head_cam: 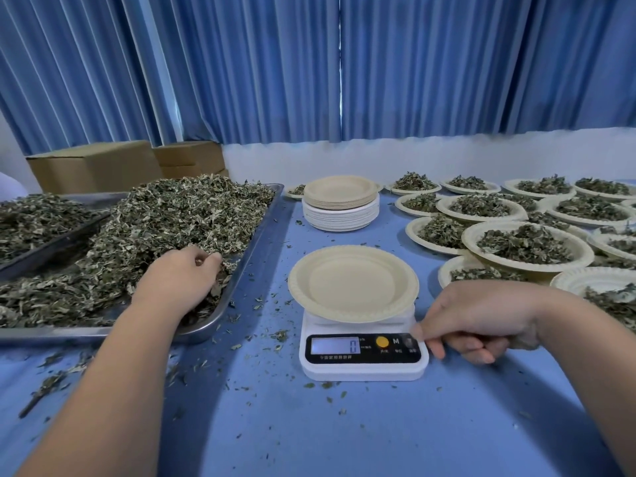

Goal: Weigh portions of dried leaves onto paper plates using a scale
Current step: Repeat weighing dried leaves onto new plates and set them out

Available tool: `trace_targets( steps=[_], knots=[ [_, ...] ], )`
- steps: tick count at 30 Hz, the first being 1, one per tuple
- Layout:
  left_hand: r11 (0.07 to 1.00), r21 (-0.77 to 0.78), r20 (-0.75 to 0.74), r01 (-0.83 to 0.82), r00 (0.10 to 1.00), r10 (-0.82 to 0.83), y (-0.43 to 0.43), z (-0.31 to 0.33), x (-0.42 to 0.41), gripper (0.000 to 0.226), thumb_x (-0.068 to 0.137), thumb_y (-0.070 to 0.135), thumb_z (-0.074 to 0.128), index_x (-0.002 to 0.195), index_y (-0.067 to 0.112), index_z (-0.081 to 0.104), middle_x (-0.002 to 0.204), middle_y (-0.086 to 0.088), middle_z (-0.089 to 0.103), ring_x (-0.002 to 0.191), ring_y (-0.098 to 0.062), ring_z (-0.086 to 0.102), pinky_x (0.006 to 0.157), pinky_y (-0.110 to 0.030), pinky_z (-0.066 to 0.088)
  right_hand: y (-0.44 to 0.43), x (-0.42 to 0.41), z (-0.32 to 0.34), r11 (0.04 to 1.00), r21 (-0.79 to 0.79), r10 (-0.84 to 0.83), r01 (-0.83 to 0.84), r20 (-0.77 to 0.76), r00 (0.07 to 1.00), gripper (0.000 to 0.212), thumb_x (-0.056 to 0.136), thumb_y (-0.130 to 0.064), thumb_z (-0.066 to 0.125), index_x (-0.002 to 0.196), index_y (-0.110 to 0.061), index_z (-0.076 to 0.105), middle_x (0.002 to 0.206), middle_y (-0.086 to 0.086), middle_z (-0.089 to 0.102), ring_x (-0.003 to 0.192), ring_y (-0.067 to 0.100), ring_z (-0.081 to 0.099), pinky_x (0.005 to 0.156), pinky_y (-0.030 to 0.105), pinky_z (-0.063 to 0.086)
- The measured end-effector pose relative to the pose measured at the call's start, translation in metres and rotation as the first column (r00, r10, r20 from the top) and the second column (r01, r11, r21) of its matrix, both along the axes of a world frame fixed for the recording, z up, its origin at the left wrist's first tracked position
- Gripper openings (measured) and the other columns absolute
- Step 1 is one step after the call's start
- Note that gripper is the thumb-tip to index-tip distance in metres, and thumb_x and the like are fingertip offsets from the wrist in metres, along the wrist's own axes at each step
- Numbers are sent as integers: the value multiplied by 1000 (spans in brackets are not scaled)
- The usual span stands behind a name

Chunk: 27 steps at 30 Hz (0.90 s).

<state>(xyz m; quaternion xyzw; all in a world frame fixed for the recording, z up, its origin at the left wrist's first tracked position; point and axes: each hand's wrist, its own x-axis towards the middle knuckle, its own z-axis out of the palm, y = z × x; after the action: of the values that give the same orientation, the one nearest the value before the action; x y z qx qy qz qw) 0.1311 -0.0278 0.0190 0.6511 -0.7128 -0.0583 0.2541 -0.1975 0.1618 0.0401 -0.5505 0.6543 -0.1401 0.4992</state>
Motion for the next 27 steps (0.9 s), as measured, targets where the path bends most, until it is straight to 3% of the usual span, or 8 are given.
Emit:
trace_targets(
  steps=[3, 5, 7, 10, 14, 19, 23, 27],
  knots=[
    [976, 147, 21, 163, 986, -168, 6, 1, -4, 55, 97, 59, 30, 140, 28, 47, 146, -6, 45, 131, -29, 43, 107, -42, 35, 0, -6, 2, 996, -79, -12, 32, 238, 971, 33, 79, -36, 69, 65, -7, 63, 43, 3, 30, 32, 13, 31, 34, 14, 16],
    [939, 269, -24, 215, 976, -217, 12, 1, -7, 64, 95, 64, 24, 146, 29, 41, 153, -3, 37, 140, -26, 35, 112, -41, 26, 1, -9, 3, 989, -131, -14, 64, 347, 938, 31, 78, -34, 69, 65, -7, 62, 43, 3, 29, 31, 11, 29, 34, 13, 16],
    [944, 276, -86, 183, 983, -165, 15, 1, -6, 68, 93, 69, 22, 142, 29, 47, 150, -3, 43, 135, -26, 40, 109, -40, 29, 1, -10, 3, 976, -180, -41, 125, 409, 912, 31, 76, -36, 70, 65, -7, 62, 44, 2, 27, 32, 11, 27, 35, 12, 16],
    [984, 130, -196, 122, 976, -95, 22, 10, 0, 61, 94, 68, 27, 107, 26, 69, 120, 1, 65, 110, -22, 56, 89, -35, 37, -2, -9, 2, 930, -271, -102, 250, 464, 880, 31, 69, -37, 71, 63, -8, 62, 46, 1, 26, 34, 12, 25, 35, 12, 17],
    [995, -47, -450, 90, 887, -102, 36, 16, 5, 51, 96, 64, 29, 88, 31, 68, 96, 12, 70, 92, -15, 63, 81, -35, 44, -7, -4, 1, 874, -341, -136, 347, 515, 847, 26, 69, -33, 68, 61, -10, 61, 48, -1, 24, 38, 11, 20, 36, 13, 16],
    [965, 183, -116, 188, 979, -168, 42, 5, -6, 66, 94, 68, 19, 137, 31, 53, 147, 1, 47, 134, -23, 43, 109, -39, 29, -10, -3, -2, 844, -369, -164, 389, 513, 842, 27, 84, -23, 62, 62, -8, 62, 48, 0, 25, 38, 12, 20, 37, 13, 16],
    [975, 130, -163, 179, 974, -157, 43, 10, -1, 58, 95, 66, 20, 104, 36, 68, 127, -1, 62, 97, -9, 55, 84, -32, 36, -11, -5, -3, 834, -378, -174, 402, 511, 842, 32, 93, -19, 56, 64, -8, 63, 49, -1, 25, 38, 12, 22, 36, 13, 18],
    [955, 233, -51, 186, 983, -179, 43, 12, 6, 71, 92, 69, 16, 139, 29, 52, 149, -2, 44, 133, -23, 43, 108, -38, 29, -12, -4, -3, 831, -386, -177, 400, 498, 849, 34, 94, -19, 56, 62, -11, 64, 49, -1, 25, 40, 12, 22, 36, 15, 18]
  ],
)
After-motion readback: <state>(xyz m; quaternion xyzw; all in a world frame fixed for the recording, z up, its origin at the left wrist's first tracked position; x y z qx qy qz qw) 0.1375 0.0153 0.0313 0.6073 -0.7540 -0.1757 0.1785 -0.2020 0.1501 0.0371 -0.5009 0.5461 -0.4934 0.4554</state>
